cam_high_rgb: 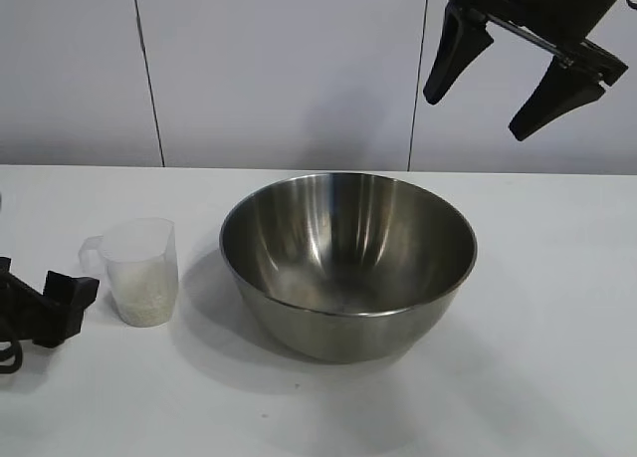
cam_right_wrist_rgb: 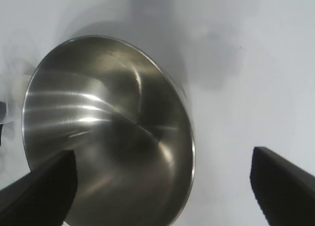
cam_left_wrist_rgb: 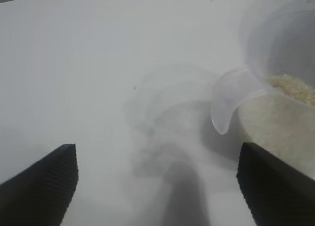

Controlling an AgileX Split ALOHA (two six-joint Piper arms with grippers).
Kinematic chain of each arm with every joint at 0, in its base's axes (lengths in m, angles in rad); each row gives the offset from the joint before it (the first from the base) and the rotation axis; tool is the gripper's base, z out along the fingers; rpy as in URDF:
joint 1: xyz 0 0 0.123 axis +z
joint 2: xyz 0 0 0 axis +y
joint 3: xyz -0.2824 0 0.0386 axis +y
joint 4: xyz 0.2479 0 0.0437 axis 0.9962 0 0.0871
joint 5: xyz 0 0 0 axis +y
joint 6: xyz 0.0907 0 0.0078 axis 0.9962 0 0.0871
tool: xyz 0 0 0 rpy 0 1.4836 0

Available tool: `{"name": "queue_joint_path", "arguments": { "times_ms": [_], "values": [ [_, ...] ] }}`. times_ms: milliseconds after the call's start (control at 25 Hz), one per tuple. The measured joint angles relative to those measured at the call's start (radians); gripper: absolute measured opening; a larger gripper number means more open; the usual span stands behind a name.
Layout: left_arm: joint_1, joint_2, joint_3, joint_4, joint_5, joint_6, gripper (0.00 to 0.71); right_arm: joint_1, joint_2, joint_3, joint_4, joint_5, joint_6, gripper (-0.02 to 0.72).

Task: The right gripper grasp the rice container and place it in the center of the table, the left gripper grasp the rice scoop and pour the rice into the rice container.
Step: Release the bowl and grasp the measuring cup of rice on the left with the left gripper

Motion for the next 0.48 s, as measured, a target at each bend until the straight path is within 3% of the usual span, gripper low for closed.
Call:
{"name": "queue_joint_path", "arguments": {
  "times_ms": [480],
  "values": [
    [0.0,0.008,-0.059,-0.001,0.0,-0.008,0.63,0.0,0.0,0.0,0.0,0.0,0.0,0.661]
  ]
}}
